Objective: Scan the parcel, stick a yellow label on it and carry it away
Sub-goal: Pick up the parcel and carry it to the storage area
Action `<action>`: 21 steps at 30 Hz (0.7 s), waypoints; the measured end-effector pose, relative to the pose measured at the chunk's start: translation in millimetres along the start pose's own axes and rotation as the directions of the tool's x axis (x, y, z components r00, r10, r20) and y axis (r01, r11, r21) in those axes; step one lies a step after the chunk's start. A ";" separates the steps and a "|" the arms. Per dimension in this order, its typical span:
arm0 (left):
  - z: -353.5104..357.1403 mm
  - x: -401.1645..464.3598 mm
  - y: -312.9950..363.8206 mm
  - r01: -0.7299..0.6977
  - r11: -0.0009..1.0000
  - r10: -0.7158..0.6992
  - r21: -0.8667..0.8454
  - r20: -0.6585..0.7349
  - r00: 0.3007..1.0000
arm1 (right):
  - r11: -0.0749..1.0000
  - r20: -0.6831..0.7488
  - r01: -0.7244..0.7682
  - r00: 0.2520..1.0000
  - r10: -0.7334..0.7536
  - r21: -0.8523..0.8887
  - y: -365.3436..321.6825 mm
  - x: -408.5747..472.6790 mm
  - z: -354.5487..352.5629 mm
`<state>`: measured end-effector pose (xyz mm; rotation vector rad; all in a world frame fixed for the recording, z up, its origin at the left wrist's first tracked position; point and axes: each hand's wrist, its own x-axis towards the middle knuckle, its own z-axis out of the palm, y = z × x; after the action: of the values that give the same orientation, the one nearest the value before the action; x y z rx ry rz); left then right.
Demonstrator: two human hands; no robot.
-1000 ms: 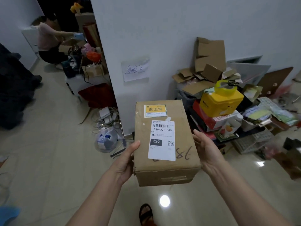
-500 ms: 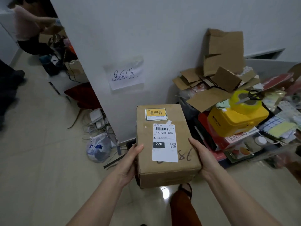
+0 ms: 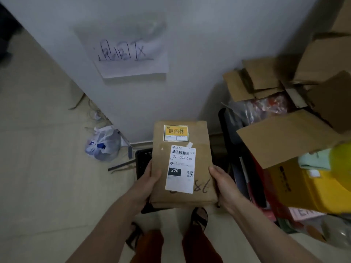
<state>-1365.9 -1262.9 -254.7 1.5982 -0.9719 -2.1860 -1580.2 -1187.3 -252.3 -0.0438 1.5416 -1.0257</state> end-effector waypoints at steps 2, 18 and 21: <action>-5.6 31.2 -15.1 0.039 0.999 -0.038 0.025 -0.040 0.998 | 0.999 -0.020 -0.029 0.999 0.028 -0.034 9.0 30.6 1.4; -51.7 268.1 -201.3 0.325 0.903 -0.243 0.280 -0.289 0.926 | 0.907 -0.226 -0.205 0.966 0.127 -0.368 174.3 259.0 -14.3; -58.9 305.2 -226.3 0.332 0.877 -0.235 0.347 -0.294 0.926 | 0.857 -0.272 -0.209 0.959 0.085 -0.471 205.1 299.1 -20.5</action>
<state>-1382.8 -1289.6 -637.8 2.2674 -1.2178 -1.9805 -1575.9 -1217.8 -614.2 -0.1605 1.9724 -0.5001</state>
